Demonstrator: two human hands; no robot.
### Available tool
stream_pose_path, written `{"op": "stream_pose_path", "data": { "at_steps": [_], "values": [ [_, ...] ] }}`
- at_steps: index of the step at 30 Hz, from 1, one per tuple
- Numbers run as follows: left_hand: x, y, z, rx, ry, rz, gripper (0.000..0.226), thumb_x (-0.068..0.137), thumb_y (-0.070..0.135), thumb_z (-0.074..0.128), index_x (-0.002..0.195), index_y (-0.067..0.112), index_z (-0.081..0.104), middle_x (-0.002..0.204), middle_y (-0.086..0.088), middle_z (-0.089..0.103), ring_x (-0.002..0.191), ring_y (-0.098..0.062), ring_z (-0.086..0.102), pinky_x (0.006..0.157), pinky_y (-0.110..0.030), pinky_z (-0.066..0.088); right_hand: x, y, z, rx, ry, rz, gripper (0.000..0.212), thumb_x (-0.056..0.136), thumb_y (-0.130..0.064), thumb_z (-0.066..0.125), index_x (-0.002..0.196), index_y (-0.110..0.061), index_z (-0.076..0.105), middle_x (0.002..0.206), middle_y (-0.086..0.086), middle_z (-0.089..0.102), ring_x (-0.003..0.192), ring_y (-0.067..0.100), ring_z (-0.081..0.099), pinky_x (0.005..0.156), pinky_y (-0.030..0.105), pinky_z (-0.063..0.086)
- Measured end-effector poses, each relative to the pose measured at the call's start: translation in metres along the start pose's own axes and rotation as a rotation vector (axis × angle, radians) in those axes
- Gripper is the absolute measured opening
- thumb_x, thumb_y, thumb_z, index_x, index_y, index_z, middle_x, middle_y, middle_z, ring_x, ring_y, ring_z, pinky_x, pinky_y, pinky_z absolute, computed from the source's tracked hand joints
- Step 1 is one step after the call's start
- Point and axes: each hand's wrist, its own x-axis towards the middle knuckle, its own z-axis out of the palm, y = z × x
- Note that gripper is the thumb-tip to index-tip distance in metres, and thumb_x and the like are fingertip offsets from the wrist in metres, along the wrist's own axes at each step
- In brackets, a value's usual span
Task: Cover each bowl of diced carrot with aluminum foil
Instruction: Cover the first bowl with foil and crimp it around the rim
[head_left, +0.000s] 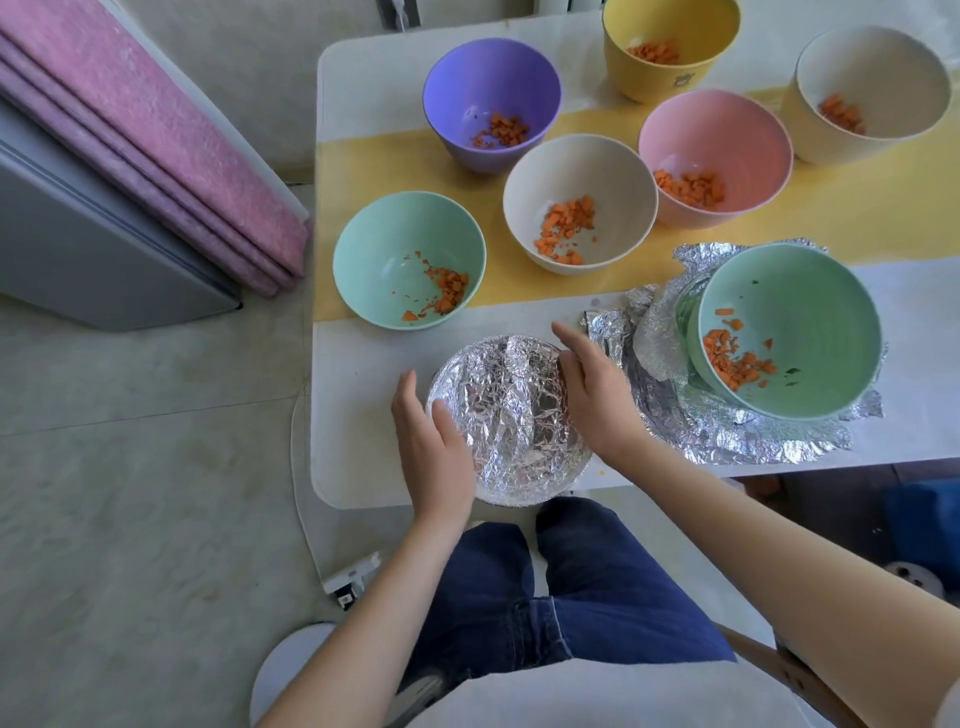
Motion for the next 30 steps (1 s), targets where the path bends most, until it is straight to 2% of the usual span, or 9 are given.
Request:
{"op": "stream_pose_path", "data": {
  "at_steps": [2, 4, 7, 10, 15, 23, 26, 28, 30],
  "values": [
    [0.014, 0.002, -0.003, 0.04, -0.078, 0.112, 0.043, 0.101, 0.016, 0.032, 0.143, 0.012, 0.03, 0.148, -0.001, 0.032, 0.134, -0.011, 0.03, 0.099, -0.005, 0.022, -0.002, 0.0, 0.0, 0.108, 0.026, 0.072, 0.036, 0.101, -0.02, 0.036, 0.135, -0.015, 0.048, 0.117, -0.002, 0.062, 0.097, 0.009, 0.058, 0.079, 0.014, 0.038],
    [0.026, 0.001, -0.003, 0.058, -0.163, 0.179, 0.042, 0.101, 0.014, 0.032, 0.143, 0.011, 0.031, 0.147, -0.001, 0.035, 0.133, -0.011, 0.032, 0.094, 0.005, 0.018, -0.006, 0.0, 0.002, 0.173, 0.02, 0.113, 0.035, 0.101, -0.021, 0.035, 0.133, -0.014, 0.051, 0.081, -0.015, 0.06, 0.061, -0.005, 0.049, 0.058, 0.009, 0.036],
    [0.034, -0.004, -0.001, 0.031, -0.18, 0.162, 0.037, 0.101, 0.012, 0.032, 0.136, 0.012, 0.045, 0.137, -0.001, 0.05, 0.125, -0.014, 0.044, 0.092, -0.001, 0.027, -0.008, 0.003, 0.006, 0.223, 0.006, 0.154, 0.034, 0.102, -0.02, 0.035, 0.131, -0.014, 0.052, 0.054, -0.014, 0.041, 0.037, 0.003, 0.036, 0.042, 0.013, 0.026],
    [0.034, -0.005, -0.001, -0.039, -0.158, 0.13, 0.033, 0.101, 0.011, 0.034, 0.125, 0.012, 0.056, 0.118, 0.007, 0.059, 0.11, -0.008, 0.053, 0.088, -0.001, 0.033, -0.006, 0.005, 0.008, 0.231, 0.002, 0.18, 0.033, 0.102, -0.021, 0.034, 0.13, -0.016, 0.052, 0.056, -0.007, 0.043, 0.036, 0.005, 0.032, 0.039, 0.014, 0.026],
    [0.034, -0.006, 0.0, -0.09, -0.146, 0.118, 0.032, 0.1, 0.011, 0.035, 0.122, 0.012, 0.059, 0.113, 0.011, 0.059, 0.107, -0.004, 0.054, 0.09, -0.004, 0.036, -0.006, 0.003, 0.007, 0.24, 0.007, 0.197, 0.032, 0.102, -0.022, 0.034, 0.126, -0.014, 0.054, 0.054, -0.002, 0.041, 0.034, 0.005, 0.033, 0.037, 0.016, 0.028],
    [0.031, -0.005, -0.006, -0.094, -0.221, 0.046, 0.041, 0.102, 0.012, 0.031, 0.142, 0.012, 0.035, 0.142, 0.001, 0.041, 0.122, 0.001, 0.034, 0.084, 0.01, 0.022, -0.006, 0.0, 0.003, 0.122, -0.056, 0.118, 0.035, 0.102, -0.025, 0.032, 0.128, -0.014, 0.052, 0.056, -0.001, 0.047, 0.036, 0.005, 0.04, 0.041, 0.021, 0.038],
    [0.032, -0.006, -0.012, -0.115, -0.244, 0.07, 0.039, 0.099, 0.014, 0.039, 0.138, 0.013, 0.041, 0.138, 0.002, 0.047, 0.125, -0.007, 0.043, 0.095, -0.007, 0.031, -0.002, -0.003, -0.008, -0.033, -0.036, -0.026, 0.037, 0.102, -0.023, 0.034, 0.134, -0.015, 0.048, 0.075, -0.014, 0.057, 0.059, -0.006, 0.046, 0.059, 0.016, 0.037],
    [0.037, -0.008, -0.015, -0.135, -0.242, 0.084, 0.036, 0.096, 0.012, 0.048, 0.132, 0.014, 0.049, 0.131, 0.002, 0.053, 0.122, -0.008, 0.048, 0.1, -0.018, 0.036, 0.004, -0.01, -0.014, -0.099, -0.029, -0.114, 0.037, 0.101, -0.021, 0.036, 0.136, -0.015, 0.047, 0.073, -0.024, 0.046, 0.061, -0.011, 0.039, 0.057, 0.012, 0.031],
    [0.042, -0.009, -0.016, -0.105, -0.249, 0.098, 0.033, 0.094, 0.012, 0.051, 0.126, 0.013, 0.056, 0.125, 0.002, 0.059, 0.117, -0.009, 0.052, 0.1, -0.023, 0.041, 0.011, -0.019, -0.016, -0.133, -0.071, -0.178, 0.036, 0.1, -0.019, 0.039, 0.135, -0.014, 0.049, 0.079, -0.023, 0.049, 0.066, -0.013, 0.041, 0.061, 0.006, 0.033]
  ]
}}
